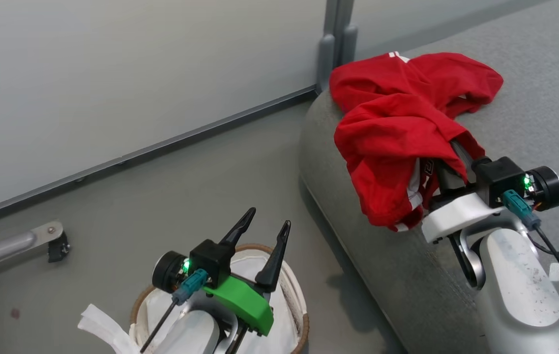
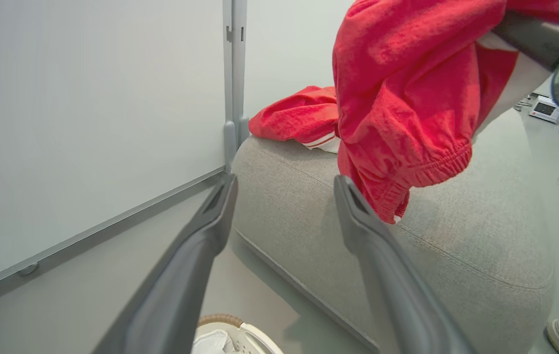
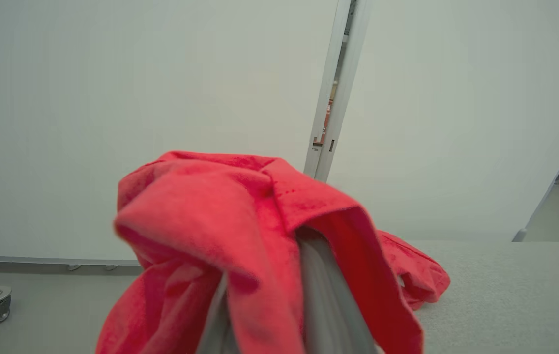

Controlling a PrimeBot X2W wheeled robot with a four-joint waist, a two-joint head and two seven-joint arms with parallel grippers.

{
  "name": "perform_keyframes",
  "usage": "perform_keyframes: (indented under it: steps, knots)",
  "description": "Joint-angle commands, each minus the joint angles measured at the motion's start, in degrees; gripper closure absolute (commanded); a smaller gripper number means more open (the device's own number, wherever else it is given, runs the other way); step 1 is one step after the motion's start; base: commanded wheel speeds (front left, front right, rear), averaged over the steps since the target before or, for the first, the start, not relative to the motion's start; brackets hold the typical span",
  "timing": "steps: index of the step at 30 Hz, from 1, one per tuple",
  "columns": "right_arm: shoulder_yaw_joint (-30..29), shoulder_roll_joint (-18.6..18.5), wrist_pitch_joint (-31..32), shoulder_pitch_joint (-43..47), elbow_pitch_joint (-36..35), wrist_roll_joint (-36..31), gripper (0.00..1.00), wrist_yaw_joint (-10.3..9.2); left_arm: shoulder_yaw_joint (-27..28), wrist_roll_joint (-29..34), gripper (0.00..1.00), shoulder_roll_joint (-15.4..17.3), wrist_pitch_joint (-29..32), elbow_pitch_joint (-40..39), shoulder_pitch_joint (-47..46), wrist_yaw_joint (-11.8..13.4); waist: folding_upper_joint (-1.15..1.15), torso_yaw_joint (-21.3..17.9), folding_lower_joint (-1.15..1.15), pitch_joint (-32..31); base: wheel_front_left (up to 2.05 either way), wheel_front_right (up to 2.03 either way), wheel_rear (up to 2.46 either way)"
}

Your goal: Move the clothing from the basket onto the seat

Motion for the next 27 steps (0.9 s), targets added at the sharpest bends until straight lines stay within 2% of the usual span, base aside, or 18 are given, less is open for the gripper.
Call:
perform_keyframes:
  steps: [1,9,17,21,27]
  knots:
    - [-0.62,-0.09,-0.14,0.40,-0.36,-0.27,1.00,-0.06,-0.07,0.33,0.00,0.12,-0.02,-0.36,-1.36,-0.23,0.00,-4.79,0.00,3.19,0.00,0.00,0.00]
    - [-4.15,-0.08,-0.14,0.51,-1.13,0.27,1.00,-0.06,-1.98,0.30,0.00,0.91,-0.02,-0.74,-3.53,-0.21,0.00,-7.60,0.00,6.82,0.00,0.00,0.00]
    - [-9.43,-0.28,-0.14,-6.82,-1.64,-1.96,1.00,-0.06,-4.25,0.52,0.00,2.23,-0.02,-0.54,-7.82,-0.22,0.00,-4.36,0.00,13.93,0.00,0.00,0.00]
    - [-12.66,-3.26,-0.13,-14.32,-1.21,-3.15,1.00,-0.06,-4.93,1.02,0.00,3.18,-0.01,-0.73,-10.67,-0.22,0.00,-1.39,0.00,18.74,0.00,0.00,0.00]
    - [-16.78,-11.55,-0.13,-27.12,3.32,-4.45,1.00,-0.07,-5.68,2.18,0.00,4.87,-0.02,-1.61,-14.95,-0.22,0.00,3.57,0.00,25.94,0.00,0.00,0.00]
